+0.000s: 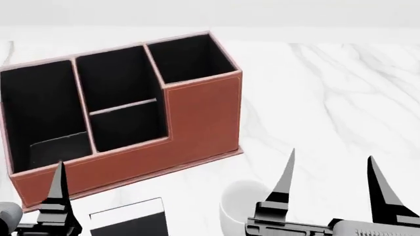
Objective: Pick up the book and place it in the front compartment of the caddy.
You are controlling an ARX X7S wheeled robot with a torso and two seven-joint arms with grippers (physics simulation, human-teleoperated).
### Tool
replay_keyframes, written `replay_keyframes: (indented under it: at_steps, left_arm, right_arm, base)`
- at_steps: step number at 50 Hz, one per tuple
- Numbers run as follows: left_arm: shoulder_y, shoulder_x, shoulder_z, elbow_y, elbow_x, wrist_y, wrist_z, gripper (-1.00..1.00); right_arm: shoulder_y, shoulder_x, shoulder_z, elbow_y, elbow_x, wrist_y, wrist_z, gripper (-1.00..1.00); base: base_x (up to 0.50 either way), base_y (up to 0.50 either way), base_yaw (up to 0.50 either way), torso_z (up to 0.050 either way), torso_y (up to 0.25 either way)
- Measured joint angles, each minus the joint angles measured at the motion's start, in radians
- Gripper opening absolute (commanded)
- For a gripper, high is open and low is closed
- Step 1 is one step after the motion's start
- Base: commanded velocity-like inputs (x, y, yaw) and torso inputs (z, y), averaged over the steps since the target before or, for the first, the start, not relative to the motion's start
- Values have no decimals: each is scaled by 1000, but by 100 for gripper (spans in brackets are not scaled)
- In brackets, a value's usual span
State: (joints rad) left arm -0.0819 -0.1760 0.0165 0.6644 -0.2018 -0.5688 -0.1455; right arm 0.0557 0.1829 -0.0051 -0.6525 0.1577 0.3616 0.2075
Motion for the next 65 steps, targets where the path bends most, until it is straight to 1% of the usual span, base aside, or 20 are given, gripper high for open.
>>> replay_keyframes:
  at_steps: [17, 41, 46, 65]
  left_arm:
    - [2, -17, -1, 44, -34, -28, -1, 100]
    - [-1, -36, 15, 60, -62, -39, -4, 100]
    - [-1, -39, 18, 57, -64, -34, -6, 100]
    - [10, -48, 22, 48, -75, -17, -14, 100]
  right_arm:
    - [1, 18, 18, -30, 25, 2, 14, 100]
    - [6, 33, 24, -31, 57, 7, 29, 100]
    - [4, 34, 25, -22, 73, -4, 23, 100]
    - [-12, 39, 24, -3, 88, -62, 21, 100]
  base:
    - [500, 0, 0, 0, 1]
    - [500, 0, 0, 0, 1]
    - [54, 0, 0, 0, 2]
    - [0, 0, 500, 0, 0]
